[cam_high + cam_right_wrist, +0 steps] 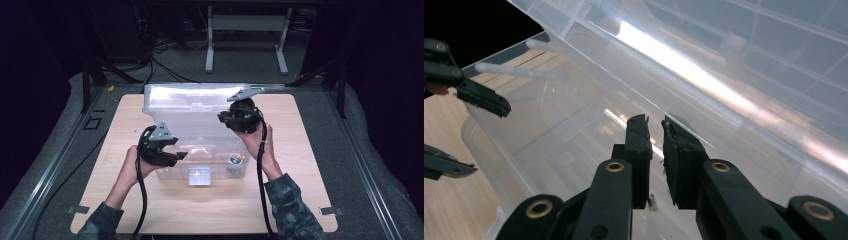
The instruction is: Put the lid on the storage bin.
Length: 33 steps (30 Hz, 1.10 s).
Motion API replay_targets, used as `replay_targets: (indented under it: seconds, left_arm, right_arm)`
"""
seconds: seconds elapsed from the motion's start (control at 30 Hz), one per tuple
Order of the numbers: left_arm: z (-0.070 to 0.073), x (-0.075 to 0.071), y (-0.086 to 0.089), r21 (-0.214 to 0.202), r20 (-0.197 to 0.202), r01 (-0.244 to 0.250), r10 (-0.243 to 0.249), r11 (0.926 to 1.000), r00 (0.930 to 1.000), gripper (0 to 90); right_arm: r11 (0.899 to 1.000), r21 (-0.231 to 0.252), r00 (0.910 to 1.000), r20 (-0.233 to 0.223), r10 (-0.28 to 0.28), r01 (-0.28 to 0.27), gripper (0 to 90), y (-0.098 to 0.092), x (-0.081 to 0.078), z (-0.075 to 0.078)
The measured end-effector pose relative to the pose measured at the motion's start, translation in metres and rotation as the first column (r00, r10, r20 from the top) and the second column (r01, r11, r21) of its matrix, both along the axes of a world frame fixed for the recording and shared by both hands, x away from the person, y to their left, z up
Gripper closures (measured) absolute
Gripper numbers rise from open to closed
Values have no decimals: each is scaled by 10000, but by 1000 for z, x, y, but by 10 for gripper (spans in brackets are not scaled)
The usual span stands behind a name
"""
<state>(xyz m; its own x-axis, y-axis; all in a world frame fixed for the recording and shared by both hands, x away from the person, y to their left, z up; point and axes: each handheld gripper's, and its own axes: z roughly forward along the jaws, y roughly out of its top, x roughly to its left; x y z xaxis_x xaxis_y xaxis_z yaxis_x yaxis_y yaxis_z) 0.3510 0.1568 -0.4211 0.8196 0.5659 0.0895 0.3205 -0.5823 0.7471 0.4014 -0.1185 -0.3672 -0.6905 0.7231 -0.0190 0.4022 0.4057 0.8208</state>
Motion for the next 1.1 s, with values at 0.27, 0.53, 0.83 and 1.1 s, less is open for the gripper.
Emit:
replay_targets:
  seconds: [0.27, 0.53, 0.83, 1.1]
  left_arm:
    - [5, -14, 4, 75, -10, -70, 70, 9999, 10000, 196]
    - [6, -25, 13, 183, -36, -496, 497, 9986, 9988, 154]
    - [4, -39, 33, 48, 64, -926, 926, 9957, 9957, 142]
    - [-5, -48, 66, 42, 71, -1745, 1745, 9846, 9846, 139]
  right_arm:
    - [9996, -261, 9999, -41, 128, -129, 815, -1, -9, -6]
    - [9994, -210, 9996, -129, 265, -268, 818, -5, -13, -10]
    - [9998, -107, 9996, -251, 148, -150, 818, -12, -22, -18]
    - [9996, -129, 9975, -676, 226, -236, 854, -15, -45, -34]
